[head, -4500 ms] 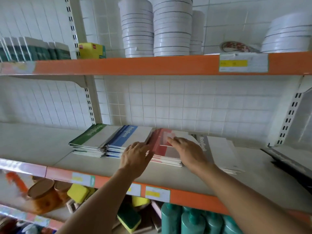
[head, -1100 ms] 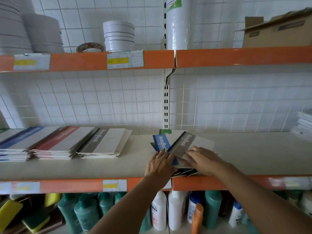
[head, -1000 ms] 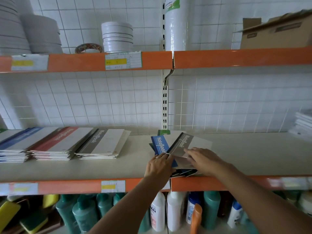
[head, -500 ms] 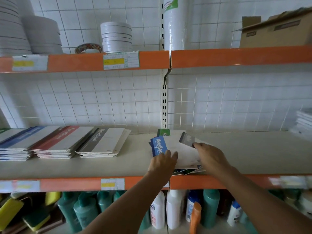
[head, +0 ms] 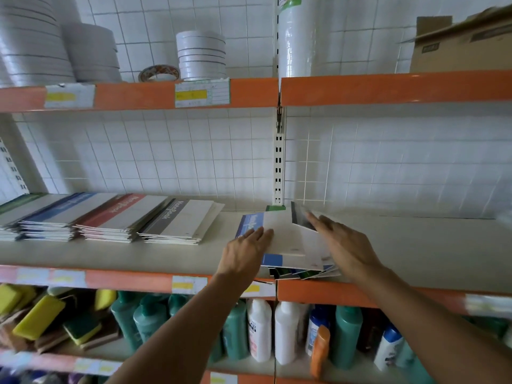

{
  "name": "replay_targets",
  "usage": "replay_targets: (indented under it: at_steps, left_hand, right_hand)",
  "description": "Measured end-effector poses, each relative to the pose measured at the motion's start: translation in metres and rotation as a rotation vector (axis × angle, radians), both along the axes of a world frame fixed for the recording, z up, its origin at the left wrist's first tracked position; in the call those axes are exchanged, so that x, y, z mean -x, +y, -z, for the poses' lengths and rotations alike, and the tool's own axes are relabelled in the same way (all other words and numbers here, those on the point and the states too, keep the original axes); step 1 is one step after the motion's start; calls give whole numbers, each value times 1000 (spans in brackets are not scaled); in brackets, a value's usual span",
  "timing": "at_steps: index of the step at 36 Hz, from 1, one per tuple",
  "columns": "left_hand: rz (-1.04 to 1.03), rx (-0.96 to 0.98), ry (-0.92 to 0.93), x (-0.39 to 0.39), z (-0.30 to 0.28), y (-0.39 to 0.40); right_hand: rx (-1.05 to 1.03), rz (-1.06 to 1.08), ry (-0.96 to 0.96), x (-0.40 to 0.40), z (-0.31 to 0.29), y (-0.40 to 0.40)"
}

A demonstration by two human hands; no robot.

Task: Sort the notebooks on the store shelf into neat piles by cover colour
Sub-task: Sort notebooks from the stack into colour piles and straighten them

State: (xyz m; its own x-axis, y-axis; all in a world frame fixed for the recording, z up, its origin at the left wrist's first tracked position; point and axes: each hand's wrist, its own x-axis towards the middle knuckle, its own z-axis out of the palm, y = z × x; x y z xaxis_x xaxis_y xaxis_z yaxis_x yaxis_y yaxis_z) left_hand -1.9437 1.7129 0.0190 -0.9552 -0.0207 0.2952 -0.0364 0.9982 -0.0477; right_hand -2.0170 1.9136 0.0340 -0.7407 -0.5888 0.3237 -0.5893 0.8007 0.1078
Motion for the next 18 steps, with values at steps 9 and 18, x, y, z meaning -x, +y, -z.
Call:
replay_targets:
  at_steps: [9,18]
  left_hand:
    - [-104,-66,61,-58,2,-63]
    - [-166,-94,173,-138,-4,-158]
  right_hand:
    - [112,-201,82,-19,4,-63]
    - [294,-323,78,-49,6,-161]
